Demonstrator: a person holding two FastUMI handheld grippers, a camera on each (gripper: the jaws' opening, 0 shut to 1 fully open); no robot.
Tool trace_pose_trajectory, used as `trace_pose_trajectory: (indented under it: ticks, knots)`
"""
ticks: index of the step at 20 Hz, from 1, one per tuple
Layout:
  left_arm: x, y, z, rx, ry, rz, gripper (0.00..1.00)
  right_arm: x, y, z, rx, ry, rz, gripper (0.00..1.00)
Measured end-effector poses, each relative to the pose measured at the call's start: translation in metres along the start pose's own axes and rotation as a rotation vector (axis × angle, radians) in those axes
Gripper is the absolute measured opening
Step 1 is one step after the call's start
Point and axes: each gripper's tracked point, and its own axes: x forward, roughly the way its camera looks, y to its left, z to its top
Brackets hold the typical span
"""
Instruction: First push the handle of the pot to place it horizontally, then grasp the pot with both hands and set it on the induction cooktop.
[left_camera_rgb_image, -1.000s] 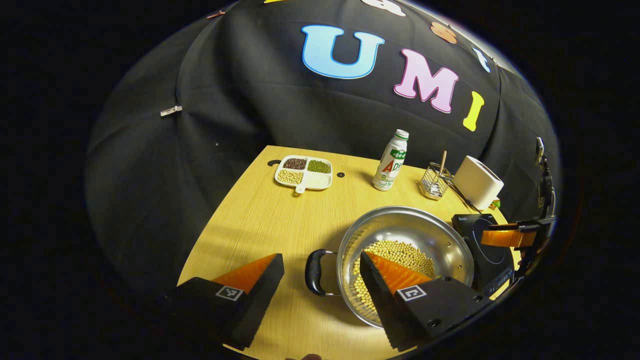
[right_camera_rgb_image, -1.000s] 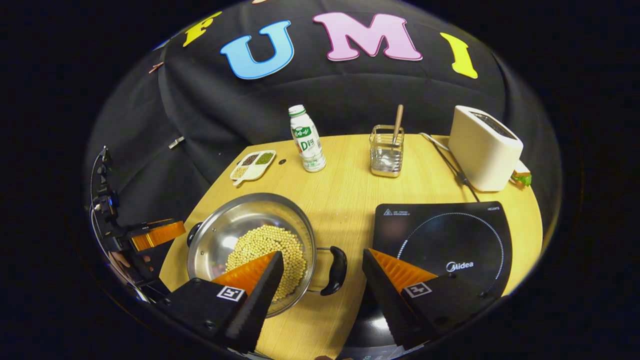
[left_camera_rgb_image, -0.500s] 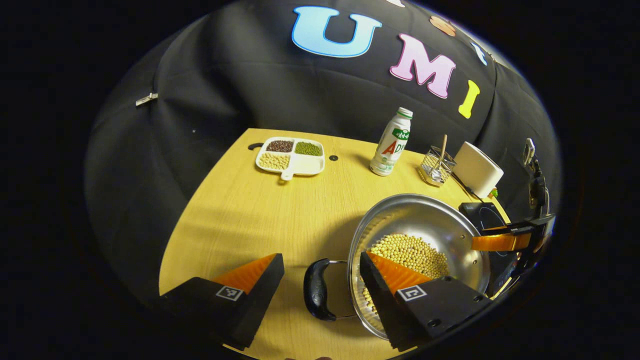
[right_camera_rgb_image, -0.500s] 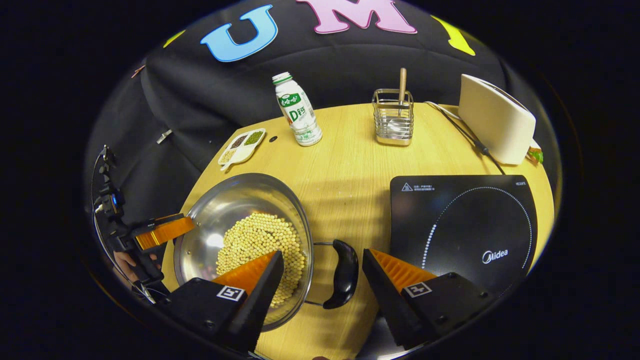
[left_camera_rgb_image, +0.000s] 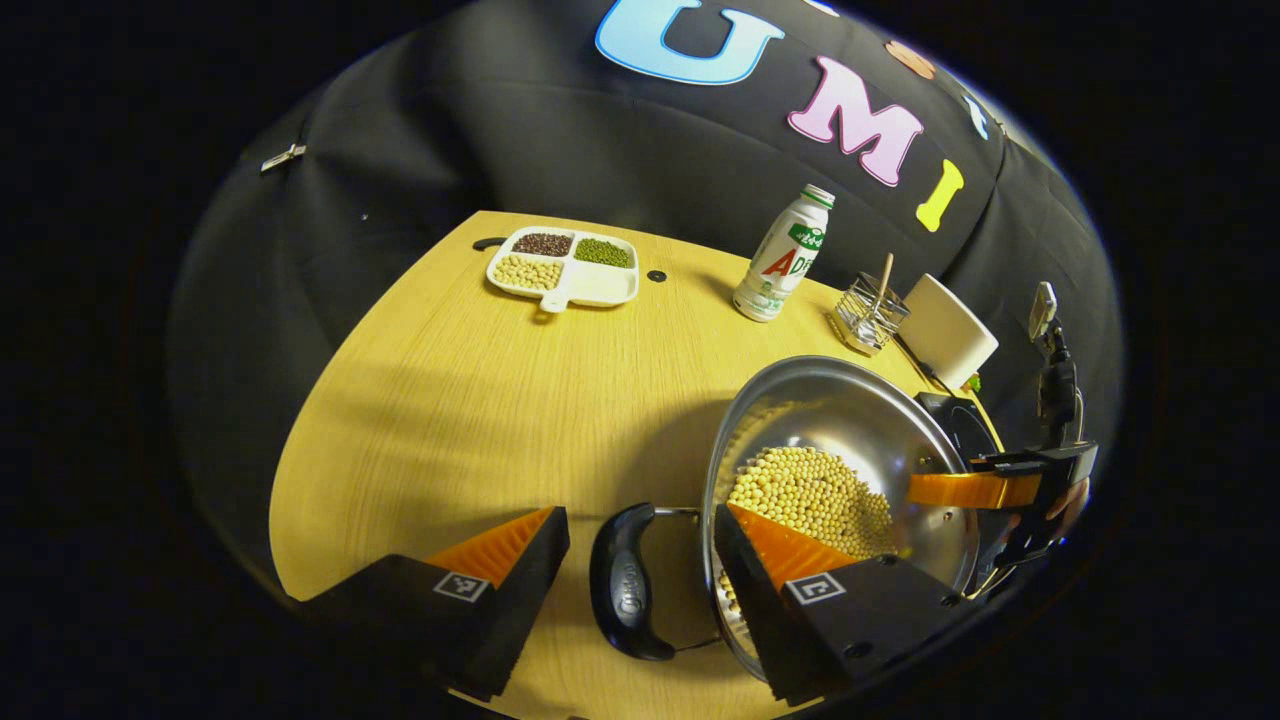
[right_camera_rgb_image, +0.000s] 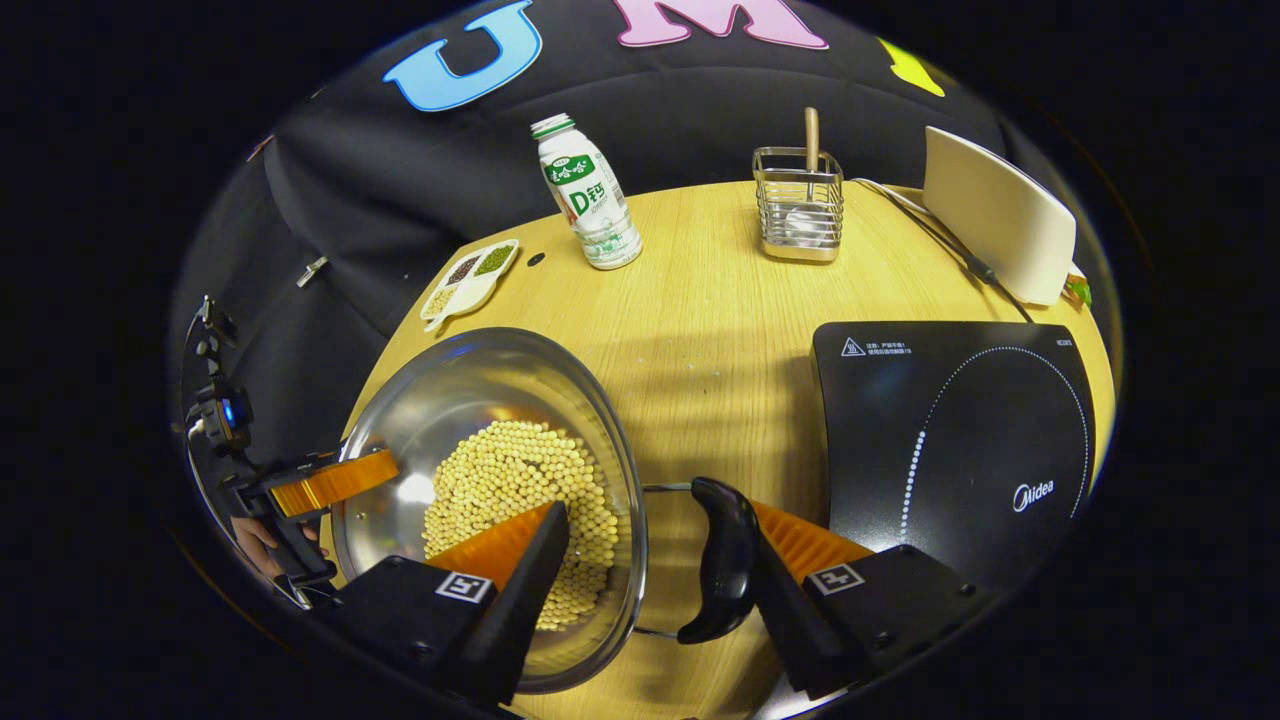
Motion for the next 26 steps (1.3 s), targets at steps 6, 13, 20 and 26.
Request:
trace_pose_trajectory:
  ticks: [6,13,20,26]
  knots:
    - [-0.001,0.002,-0.007,-0.037,0.006,-0.01,0.76,0.006,-0.008,-0.009,-0.034,0.025,-0.033,0.85]
    - [-0.004,0.0,-0.005,-0.048,-0.003,0.005,0.61,0.009,-0.011,-0.02,0.001,0.038,-0.059,0.68]
    - [-0.006,0.004,-0.005,-0.063,-0.005,0.046,0.57,0.008,-0.01,-0.019,0.021,0.016,-0.079,0.6]
    - [-0.024,-0.003,-0.005,-0.086,-0.012,0.06,0.56,-0.011,-0.004,-0.009,-0.016,-0.017,-0.073,0.6]
